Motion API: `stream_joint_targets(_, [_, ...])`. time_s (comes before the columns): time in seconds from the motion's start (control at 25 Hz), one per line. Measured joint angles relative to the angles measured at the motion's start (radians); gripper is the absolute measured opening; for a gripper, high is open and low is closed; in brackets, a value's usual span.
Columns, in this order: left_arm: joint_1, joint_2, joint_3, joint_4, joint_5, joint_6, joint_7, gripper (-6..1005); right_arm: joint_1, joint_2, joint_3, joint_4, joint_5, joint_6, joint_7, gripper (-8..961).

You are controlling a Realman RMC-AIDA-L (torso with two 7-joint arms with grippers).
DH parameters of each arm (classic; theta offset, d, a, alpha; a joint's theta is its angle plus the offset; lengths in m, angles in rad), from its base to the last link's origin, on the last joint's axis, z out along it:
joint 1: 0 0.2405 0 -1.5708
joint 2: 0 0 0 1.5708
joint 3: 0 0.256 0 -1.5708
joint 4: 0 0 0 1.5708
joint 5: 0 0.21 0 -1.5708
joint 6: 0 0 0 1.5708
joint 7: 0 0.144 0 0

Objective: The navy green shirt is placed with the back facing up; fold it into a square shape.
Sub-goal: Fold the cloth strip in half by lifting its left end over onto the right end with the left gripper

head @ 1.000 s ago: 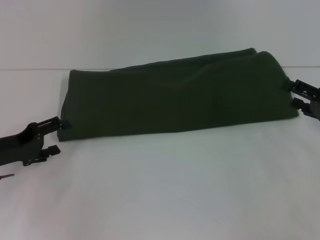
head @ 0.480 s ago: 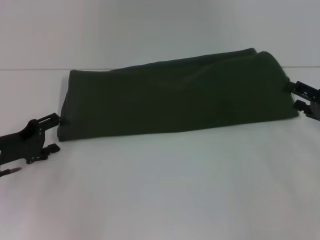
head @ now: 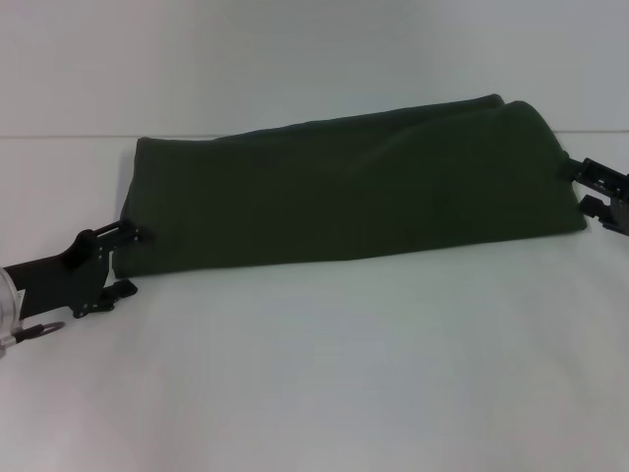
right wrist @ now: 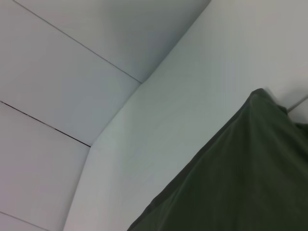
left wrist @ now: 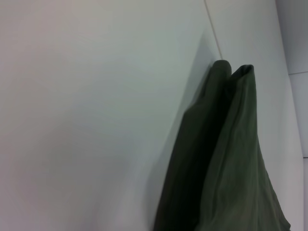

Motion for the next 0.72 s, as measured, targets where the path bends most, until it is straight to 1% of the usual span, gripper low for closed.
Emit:
stream_joint_targets(0.24, [-0.016,-0.005,-0.001,-0.009,-0.002,-0.028,-0.004,906,0.0,0.0,0.005,0.0,0.001,0.004,-0.005,930])
stream_joint_targets(0.44, [-0.037,-0.026,-0.025,-0.005,-0.026,-0.06,0.05,902,0.0,0.0,0.004,0.0,0.001,0.005,-0.006,930])
stream_joint_targets(0.52, [-0.04,-0.035,-0.05,-0.002,-0.066,-0.041,0.119,900,-0.001,0.0,0.004,0.0,0.002,0.004,-0.006,930])
stream_joint_targets(0.64, [-0.025,-0.043,-0.082,-0.002,-0.155,0.055,0.238,897,-0.001,0.0,0.004,0.0,0.002,0.0,-0.006,930])
stream_joint_targets(0.72, [-0.009,-0.045,-0.084,-0.008,-0.17,0.071,0.253,895,-0.001,0.0,0.005,0.0,0.003,0.0,-0.006,930])
